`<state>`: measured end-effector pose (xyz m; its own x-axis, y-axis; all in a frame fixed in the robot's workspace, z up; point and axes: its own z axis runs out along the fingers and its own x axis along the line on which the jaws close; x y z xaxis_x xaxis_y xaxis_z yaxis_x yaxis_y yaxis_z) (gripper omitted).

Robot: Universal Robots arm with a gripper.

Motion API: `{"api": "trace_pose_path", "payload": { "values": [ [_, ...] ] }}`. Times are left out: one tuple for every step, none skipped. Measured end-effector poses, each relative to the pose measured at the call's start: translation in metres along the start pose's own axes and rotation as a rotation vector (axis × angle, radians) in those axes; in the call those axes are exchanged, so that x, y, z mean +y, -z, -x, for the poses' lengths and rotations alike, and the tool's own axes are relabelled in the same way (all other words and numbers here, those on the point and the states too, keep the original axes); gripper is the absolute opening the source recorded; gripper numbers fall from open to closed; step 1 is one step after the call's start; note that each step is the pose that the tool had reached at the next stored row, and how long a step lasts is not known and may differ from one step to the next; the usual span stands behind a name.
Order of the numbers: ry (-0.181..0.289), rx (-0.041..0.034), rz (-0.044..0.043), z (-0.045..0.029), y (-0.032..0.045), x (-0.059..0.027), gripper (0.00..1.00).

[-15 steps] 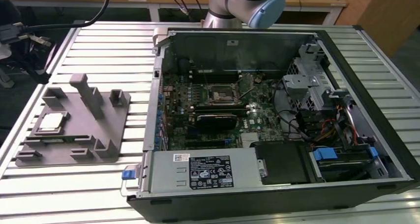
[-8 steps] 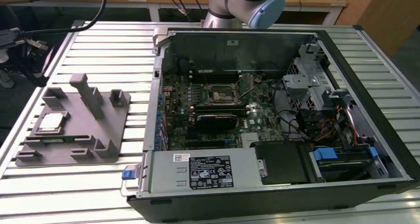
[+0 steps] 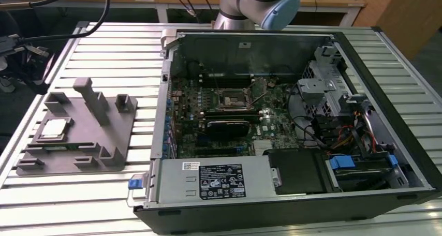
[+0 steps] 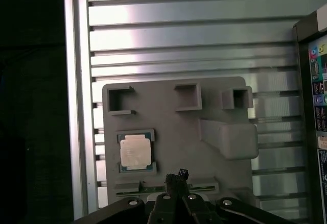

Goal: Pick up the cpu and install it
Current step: 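Reach for the cpu, then pick up the cpu and move it towards the insertion slot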

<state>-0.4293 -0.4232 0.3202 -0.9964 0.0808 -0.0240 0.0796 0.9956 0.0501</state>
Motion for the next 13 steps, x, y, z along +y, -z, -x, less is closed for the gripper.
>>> {"api": "trace_pose_path", "payload": {
  "values": [
    [0.0, 0.0, -0.0001, -0.0006, -0.0007, -0.0004, 0.11],
    [0.0, 0.0, 0.0, -0.0013, -0.0014, -0.0008, 0.11],
    [0.0, -0.0001, 0.0, -0.0019, -0.0021, -0.0011, 0.11],
    [0.0, 0.0001, -0.0001, -0.0025, -0.0026, -0.0015, 0.11],
    [0.0, -0.0001, 0.0001, -0.0029, -0.0031, -0.0016, 0.11],
    [0.0, -0.0001, 0.0, -0.003, -0.0032, -0.0016, 0.11],
    [0.0, 0.0, 0.0, -0.0031, -0.0032, -0.0016, 0.11],
    [0.0, 0.0001, -0.0001, -0.0031, -0.0031, -0.0016, 0.11],
    [0.0, 0.0, 0.0, -0.0033, -0.0032, -0.0017, 0.11],
    [0.0, 0.0, -0.0001, -0.0034, -0.0032, -0.0017, 0.11],
    [0.0, 0.0001, -0.0001, -0.0034, -0.0032, -0.0017, 0.11],
    [0.0, 0.0, 0.0, -0.0034, -0.0032, -0.0017, 0.11],
    [0.0, 0.0, 0.0, -0.0034, -0.0032, -0.0017, 0.11]
  ]
}}
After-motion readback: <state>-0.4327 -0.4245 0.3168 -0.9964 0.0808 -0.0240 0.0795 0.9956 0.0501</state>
